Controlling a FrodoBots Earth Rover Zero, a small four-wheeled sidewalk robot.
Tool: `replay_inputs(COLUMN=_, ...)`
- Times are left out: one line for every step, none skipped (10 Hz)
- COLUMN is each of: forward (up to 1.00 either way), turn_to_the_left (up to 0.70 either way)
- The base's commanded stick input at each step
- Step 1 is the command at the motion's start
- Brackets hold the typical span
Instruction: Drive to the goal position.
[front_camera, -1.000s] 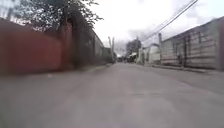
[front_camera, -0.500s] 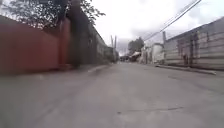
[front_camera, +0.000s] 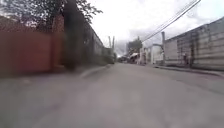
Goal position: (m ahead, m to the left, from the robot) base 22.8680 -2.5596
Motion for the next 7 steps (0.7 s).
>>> replay_inputs(forward=1.00, turn_to_the_left=-0.02)
replay_inputs(forward=1.00, turn_to_the_left=0.00)
replay_inputs(forward=1.00, turn_to_the_left=0.00)
replay_inputs(forward=1.00, turn_to_the_left=0.00)
replay_inputs(forward=1.00, turn_to_the_left=-0.31)
replay_inputs(forward=1.00, turn_to_the_left=-0.40)
replay_inputs(forward=1.00, turn_to_the_left=-0.40)
